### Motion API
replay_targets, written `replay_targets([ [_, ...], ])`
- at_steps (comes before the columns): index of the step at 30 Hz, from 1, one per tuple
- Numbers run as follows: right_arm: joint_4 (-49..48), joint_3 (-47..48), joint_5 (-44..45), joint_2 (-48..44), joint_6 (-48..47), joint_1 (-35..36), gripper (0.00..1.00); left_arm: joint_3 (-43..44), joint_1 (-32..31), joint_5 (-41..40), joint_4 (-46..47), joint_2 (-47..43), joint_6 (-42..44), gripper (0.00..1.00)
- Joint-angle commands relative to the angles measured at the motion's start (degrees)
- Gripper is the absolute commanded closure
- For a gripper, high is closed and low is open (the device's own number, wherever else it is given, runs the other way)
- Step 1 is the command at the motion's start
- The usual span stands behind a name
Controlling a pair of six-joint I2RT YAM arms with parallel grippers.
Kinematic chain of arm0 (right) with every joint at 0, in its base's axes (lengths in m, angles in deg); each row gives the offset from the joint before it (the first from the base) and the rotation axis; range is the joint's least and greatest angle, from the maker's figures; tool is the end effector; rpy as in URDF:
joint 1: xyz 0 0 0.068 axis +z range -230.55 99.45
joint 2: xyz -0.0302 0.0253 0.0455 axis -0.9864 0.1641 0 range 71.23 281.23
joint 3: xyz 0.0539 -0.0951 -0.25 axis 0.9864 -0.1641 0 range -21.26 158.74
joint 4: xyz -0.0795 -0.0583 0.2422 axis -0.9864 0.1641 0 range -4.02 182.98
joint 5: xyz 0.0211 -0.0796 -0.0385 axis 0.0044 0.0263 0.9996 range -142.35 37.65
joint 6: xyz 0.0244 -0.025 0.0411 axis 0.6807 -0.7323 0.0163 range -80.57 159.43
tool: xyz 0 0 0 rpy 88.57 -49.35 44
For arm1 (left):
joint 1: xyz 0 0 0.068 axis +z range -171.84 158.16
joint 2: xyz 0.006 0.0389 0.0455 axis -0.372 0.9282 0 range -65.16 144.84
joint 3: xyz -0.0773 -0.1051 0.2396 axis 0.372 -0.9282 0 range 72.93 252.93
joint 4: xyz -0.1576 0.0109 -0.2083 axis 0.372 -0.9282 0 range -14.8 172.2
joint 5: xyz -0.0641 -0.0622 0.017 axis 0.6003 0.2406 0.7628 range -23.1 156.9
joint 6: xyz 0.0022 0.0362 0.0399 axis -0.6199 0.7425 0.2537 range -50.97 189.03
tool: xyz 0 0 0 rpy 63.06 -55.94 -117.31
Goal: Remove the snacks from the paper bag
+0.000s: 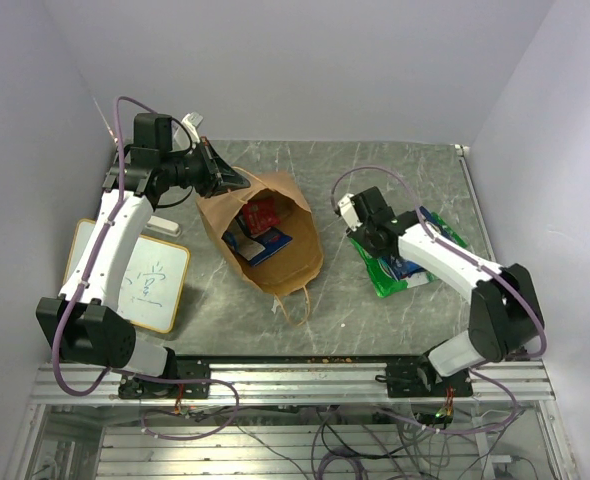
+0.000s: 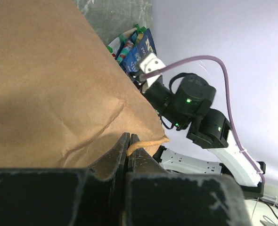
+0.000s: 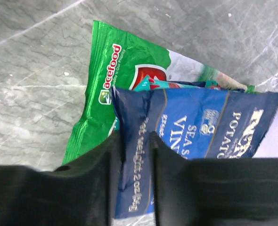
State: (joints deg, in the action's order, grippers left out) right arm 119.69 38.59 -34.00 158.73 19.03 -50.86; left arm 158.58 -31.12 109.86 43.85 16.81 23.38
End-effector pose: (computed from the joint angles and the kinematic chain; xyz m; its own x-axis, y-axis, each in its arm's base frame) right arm 0.2704 0.1415 0.2221 -0.5964 -0.7210 -0.3529 -0.5836 0.6913 -0.4261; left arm 0.2983 -0.0734 0.3936 -0.8724 -0.3877 -0.2977 0.0677 0.5074 -0.8590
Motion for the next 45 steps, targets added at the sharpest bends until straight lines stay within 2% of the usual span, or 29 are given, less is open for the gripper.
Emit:
replay_targets([
  [1, -0.18, -0.31, -4.09, -6.93, 1.2, -1.07, 0.65, 0.11, -0.3, 1.02, 1.7, -0.7, 0.36, 0.93],
  [3, 0.13, 0.14, -7.07, -9.67, -0.1, -1.05, 0.57, 0.22, -0.3, 1.07, 1.7, -0.51, 0.32, 0.93],
  [8, -4.74, -0.55, -17.27, -18.0, -7.31, -1.04, 0.48, 0.1, -0.3, 1.33, 1.78, -0.25, 0.28, 0.93],
  [10, -8.06, -2.13, -25.4, -21.1, -11.15, -1.09, 0.45, 0.28, -0.3, 1.42, 1.83, -0.11, 0.17, 0.93],
  [15, -13.07, -3.8, -54.79, -26.65, -17.34, -1.09, 0.39, 0.69, -0.3, 1.33, 1.64, -0.1, 0.33, 0.93],
  [19, -22.07, -6.5, -68.87, -26.83, -15.09, 0.16, 0.38, 0.23, -0.3, 1.34, 2.03, -0.4, 0.03, 0.93],
  [20, -24.23, -6.89, -69.89, -26.26, -14.0, 1.47, 0.38, 0.19, -0.3, 1.34, 2.1, -0.41, -0.04, 0.93],
  [22, -27.53, -7.41, -68.52, -25.02, -13.14, 7.21, 0.38, 0.3, -0.3, 1.24, 2.14, -0.46, -0.05, 0.93],
  [25, -32.09, -8.22, -59.75, -23.32, -15.24, 16.34, 0.38, 0.49, -0.3, 1.0, 1.96, -0.48, 0.02, 0.93],
  [28, -35.83, -8.47, -53.42, -19.63, -20.13, 20.68, 0.39, -0.13, -0.3, 1.28, 2.36, -0.5, -0.34, 0.93],
  [31, -35.88, -6.92, -50.51, -14.95, -27.07, 21.27, 0.43, -0.19, -0.3, 1.29, 2.13, -0.71, -0.41, 0.93],
  [37, -25.61, 0.59, -46.07, -3.49, -40.76, 21.21, 0.52, 0.47, -0.3, 0.96, 0.75, -0.76, 0.52, 0.93],
  [45, -28.04, 1.83, -43.74, 4.21, -40.64, 21.21, 0.53, 0.19, -0.3, 1.16, 2.04, -0.48, -0.21, 0.93],
])
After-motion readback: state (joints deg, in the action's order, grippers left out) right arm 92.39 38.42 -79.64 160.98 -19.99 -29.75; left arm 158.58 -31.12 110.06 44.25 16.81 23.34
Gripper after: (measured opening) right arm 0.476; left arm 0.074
